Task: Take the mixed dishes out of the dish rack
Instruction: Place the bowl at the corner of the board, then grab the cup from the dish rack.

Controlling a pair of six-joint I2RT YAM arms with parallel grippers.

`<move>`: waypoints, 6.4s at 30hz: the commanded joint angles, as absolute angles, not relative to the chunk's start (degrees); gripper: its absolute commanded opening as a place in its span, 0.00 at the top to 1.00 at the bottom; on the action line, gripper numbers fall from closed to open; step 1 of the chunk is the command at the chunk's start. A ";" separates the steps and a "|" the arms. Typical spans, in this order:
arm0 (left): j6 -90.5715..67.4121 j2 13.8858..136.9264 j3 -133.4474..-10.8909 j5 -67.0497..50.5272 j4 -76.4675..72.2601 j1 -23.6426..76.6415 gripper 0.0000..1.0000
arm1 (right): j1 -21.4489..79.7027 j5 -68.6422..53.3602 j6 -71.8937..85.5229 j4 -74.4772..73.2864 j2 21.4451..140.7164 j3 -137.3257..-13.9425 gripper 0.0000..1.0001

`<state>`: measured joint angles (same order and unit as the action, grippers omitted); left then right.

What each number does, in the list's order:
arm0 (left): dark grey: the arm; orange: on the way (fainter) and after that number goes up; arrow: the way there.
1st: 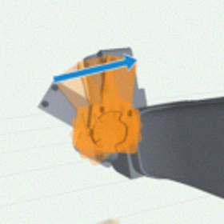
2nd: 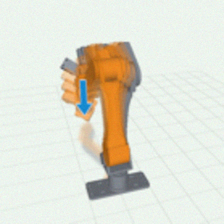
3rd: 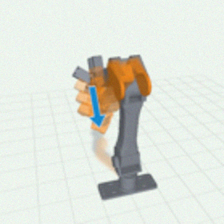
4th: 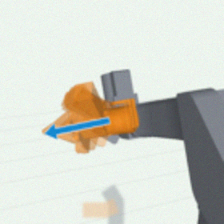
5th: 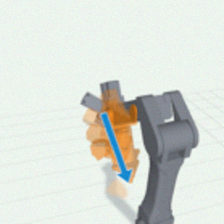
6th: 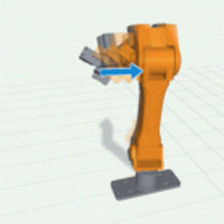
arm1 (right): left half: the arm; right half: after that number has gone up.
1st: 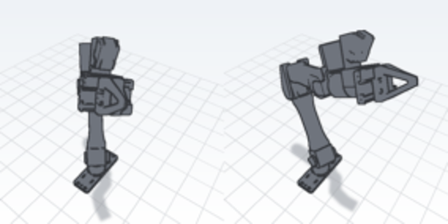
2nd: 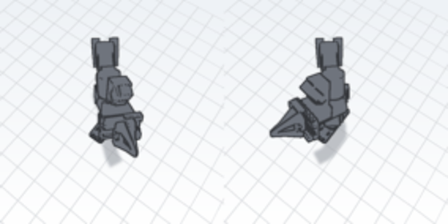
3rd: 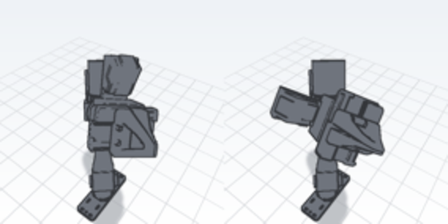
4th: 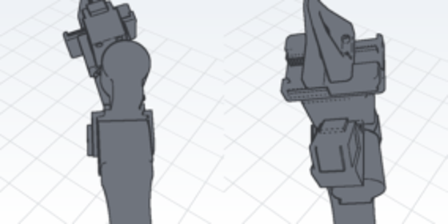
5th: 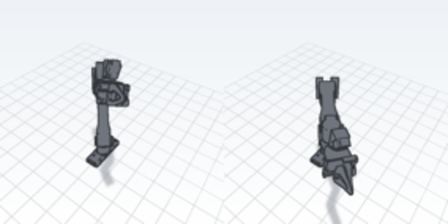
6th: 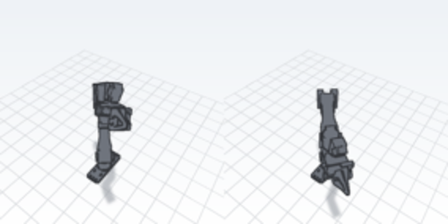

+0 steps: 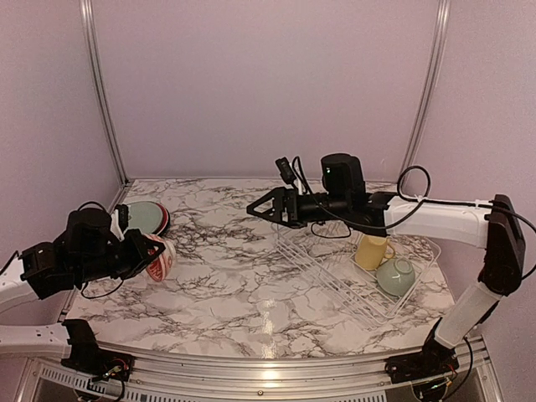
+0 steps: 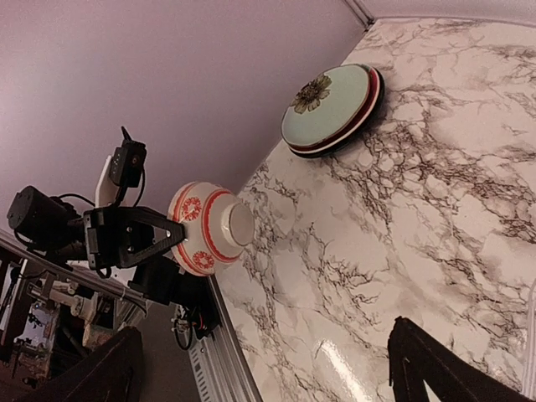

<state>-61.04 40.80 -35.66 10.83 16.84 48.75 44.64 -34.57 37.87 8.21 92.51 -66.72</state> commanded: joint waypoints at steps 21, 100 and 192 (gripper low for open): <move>-45.05 55.35 -49.12 23.32 50.34 32.65 1.00 | 41.88 -26.02 29.48 -2.53 83.02 -66.07 0.01; -33.46 81.58 -52.35 18.10 39.51 14.50 0.47 | 38.07 -22.88 24.78 -4.72 78.67 -63.85 0.02; -40.11 53.41 -42.40 -12.74 9.25 35.60 0.01 | 23.64 15.67 2.23 -47.82 88.28 -67.63 0.04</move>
